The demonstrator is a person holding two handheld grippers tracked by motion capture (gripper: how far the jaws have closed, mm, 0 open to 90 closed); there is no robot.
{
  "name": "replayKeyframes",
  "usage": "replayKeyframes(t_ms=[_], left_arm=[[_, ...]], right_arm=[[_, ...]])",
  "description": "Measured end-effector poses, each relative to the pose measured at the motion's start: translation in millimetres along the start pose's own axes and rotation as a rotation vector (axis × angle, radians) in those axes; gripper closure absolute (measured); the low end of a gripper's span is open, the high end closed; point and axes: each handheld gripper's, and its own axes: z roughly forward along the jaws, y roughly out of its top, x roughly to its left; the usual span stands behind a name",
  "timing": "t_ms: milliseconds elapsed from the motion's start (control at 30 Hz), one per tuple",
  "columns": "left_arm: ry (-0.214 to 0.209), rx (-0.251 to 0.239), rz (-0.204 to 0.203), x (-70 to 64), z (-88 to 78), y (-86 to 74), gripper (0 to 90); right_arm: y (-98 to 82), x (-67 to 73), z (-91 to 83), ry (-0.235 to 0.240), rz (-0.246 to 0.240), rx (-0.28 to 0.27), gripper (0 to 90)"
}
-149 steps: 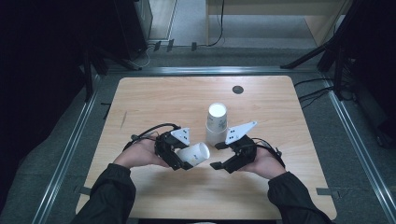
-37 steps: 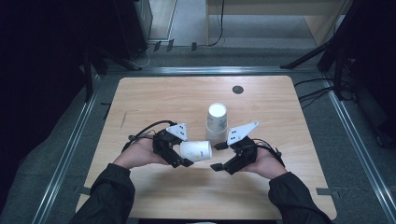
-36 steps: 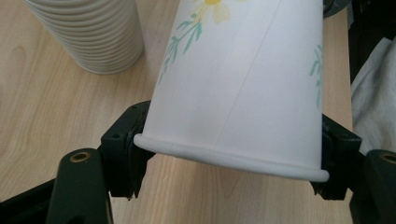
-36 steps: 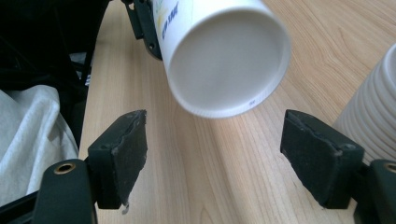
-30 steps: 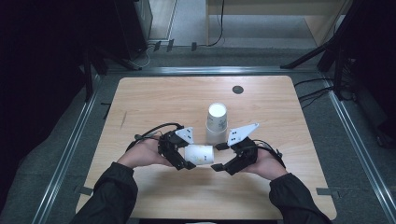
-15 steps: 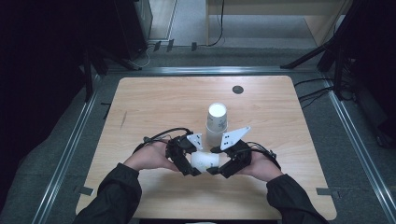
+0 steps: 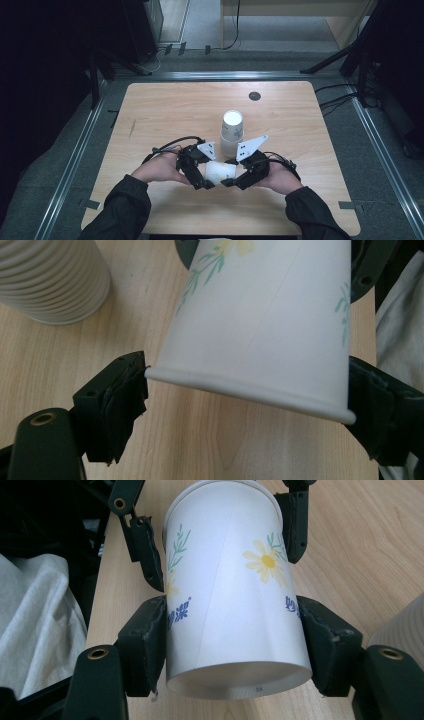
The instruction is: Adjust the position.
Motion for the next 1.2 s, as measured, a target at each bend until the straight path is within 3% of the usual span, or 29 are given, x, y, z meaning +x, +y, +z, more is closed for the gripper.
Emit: replayKeyframes(t_ms=[133, 433, 700, 967, 1200], left_arm=[[-0.01, -0.066, -0.037, 2.7, -5.0, -5.5, 11.3], [0.009, -0.139, -0.046, 0.4, -10.5, -15.2, 12.1], [-0.028, -0.232, -0.107, -0.9, -12.7, -21.7, 12.7], [-0.053, -0.298, -0.111, -4.4, -11.6, -22.8, 13.7], [-0.076, -0.292, -0.089, -6.1, -9.6, -21.9, 22.7]], right_arm=[[-0.7, -1.1, -6.8, -0.002, 0.003, -0.022, 34.5], [0.0, -2.7, -16.0, 0.009, 0.008, -0.057, 34.4], [3.2, -5.1, -17.5, 0.035, 0.001, -0.08, 34.4], [6.9, -5.5, -13.4, 0.08, -0.002, -0.091, 34.3], [8.2, -4.9, -9.1, 0.106, -0.003, -0.085, 34.3]])
